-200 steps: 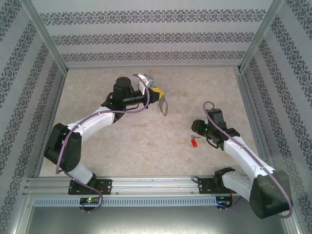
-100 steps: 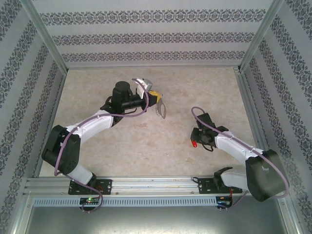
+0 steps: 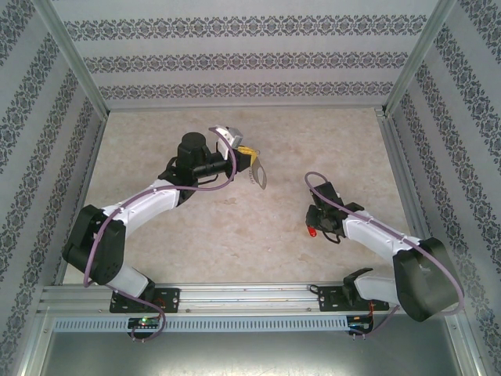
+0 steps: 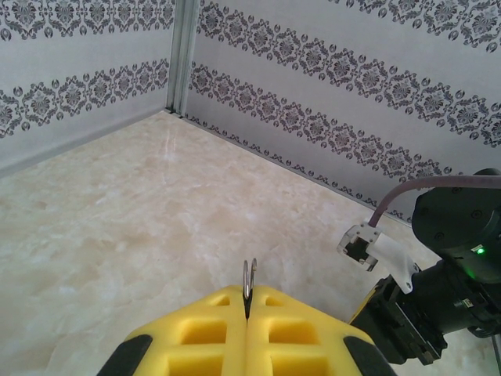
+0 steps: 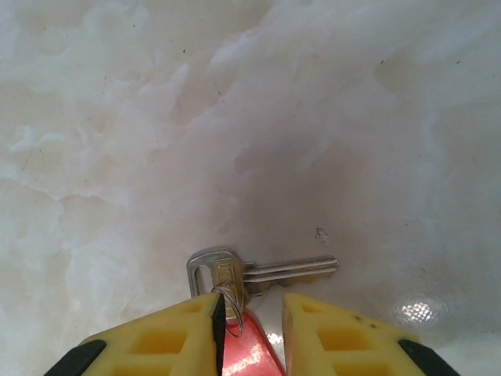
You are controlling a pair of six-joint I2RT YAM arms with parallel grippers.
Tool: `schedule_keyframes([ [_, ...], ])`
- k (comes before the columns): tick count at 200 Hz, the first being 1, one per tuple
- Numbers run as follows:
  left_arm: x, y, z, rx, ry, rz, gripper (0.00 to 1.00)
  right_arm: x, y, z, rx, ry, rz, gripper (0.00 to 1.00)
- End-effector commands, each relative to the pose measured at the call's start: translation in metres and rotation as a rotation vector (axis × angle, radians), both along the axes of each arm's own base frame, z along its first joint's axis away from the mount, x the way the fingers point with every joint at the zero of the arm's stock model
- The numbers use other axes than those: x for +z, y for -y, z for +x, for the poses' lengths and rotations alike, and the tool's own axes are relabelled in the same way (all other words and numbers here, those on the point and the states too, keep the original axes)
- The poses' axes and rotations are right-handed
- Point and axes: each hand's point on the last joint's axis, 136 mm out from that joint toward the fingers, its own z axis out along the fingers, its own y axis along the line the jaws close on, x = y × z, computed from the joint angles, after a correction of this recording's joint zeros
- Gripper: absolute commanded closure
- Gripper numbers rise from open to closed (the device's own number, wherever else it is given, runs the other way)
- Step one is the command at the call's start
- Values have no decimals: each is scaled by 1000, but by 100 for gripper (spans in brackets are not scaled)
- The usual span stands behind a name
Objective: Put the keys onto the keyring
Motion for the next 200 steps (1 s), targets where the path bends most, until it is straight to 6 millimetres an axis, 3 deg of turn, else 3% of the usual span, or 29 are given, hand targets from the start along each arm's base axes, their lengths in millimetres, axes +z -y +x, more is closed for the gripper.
schedule_keyframes([
  [1,27,4,-11,-32,84,-46,100,-2,0,0,-9,1,-8,73],
  [120,27,5,-10,-40,82,-47,100,-5,-7,3,11,-5,8,81],
  [200,25,6,-10,-44,79,-48,100,-5,-15,4,35,5,47,79],
])
